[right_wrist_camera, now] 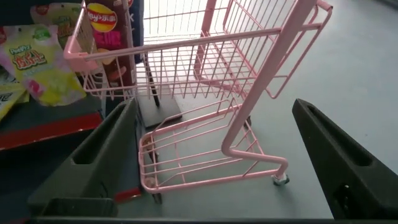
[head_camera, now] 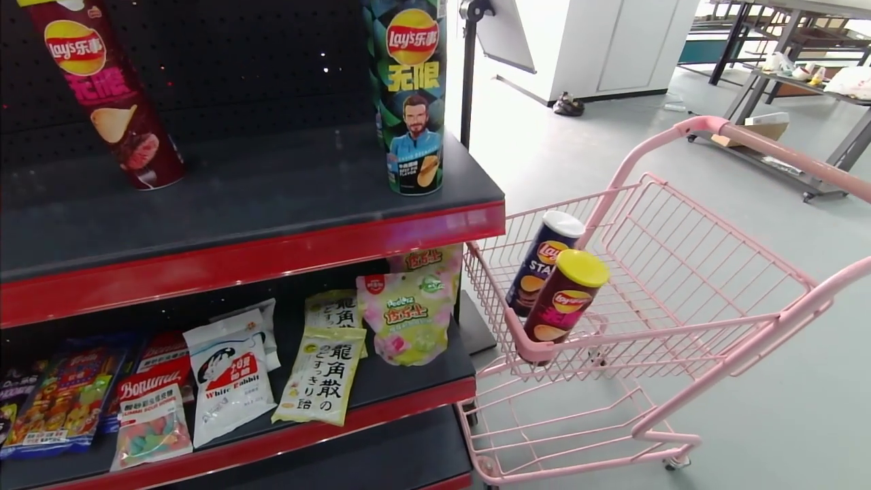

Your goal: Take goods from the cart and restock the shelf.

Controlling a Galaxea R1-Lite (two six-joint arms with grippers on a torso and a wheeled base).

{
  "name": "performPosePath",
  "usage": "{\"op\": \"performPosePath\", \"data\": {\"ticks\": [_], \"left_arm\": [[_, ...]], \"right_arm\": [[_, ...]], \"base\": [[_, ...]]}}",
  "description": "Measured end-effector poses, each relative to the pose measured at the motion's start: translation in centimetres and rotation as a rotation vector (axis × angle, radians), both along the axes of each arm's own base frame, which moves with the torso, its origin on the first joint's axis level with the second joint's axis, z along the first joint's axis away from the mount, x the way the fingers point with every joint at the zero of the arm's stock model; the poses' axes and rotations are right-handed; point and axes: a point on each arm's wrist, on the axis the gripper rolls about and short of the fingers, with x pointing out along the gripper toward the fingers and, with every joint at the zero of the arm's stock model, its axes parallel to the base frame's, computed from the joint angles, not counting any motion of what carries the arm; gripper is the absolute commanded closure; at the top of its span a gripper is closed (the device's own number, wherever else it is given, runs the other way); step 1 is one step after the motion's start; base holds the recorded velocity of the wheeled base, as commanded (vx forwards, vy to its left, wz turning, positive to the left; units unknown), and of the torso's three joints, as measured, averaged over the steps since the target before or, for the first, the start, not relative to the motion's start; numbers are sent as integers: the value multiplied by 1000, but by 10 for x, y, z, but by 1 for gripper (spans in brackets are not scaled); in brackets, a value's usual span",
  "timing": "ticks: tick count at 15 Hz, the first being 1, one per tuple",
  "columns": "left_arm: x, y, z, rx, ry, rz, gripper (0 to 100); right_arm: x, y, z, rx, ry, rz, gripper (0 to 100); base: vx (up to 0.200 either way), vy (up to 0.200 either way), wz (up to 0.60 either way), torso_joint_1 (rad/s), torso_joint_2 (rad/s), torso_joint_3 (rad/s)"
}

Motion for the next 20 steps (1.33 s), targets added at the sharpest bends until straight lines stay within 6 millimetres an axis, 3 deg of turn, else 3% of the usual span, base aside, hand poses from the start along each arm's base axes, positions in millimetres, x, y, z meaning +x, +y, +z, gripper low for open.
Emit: {"op": "performPosePath", "data": {"ticks": [7,9,11,12,14,16,18,20], "left_arm": [[0,0,0,-1,-1,0,0],[0,0,0,-1,-1,0,0],[0,0,0,0,-1,0,0],[0,0,0,0,-1,0,0],[0,0,0,0,-1,0,0],[0,0,0,0,-1,0,0],[0,0,0,0,0,0,0],[0,0,0,0,-1,0,0]], "right_arm": [[0,1,3,-28,-7,32,0],[-4,1,29,-2,-60,57,0],[-2,2,82,34,-95,121,0],[8,2,107,35,-70,172,0],[47,6,145,36,13,266,0],[104,16,164,43,90,343,0],[161,29,160,53,171,412,0],[204,41,144,61,253,481,0]], "base": [[0,0,0,-34,161,129],[0,0,0,0,0,0],[0,0,0,0,0,0],[0,0,0,0,0,0],[0,0,0,0,0,0],[0,0,0,0,0,0],[0,0,0,0,0,0],[0,0,0,0,0,0]]}}
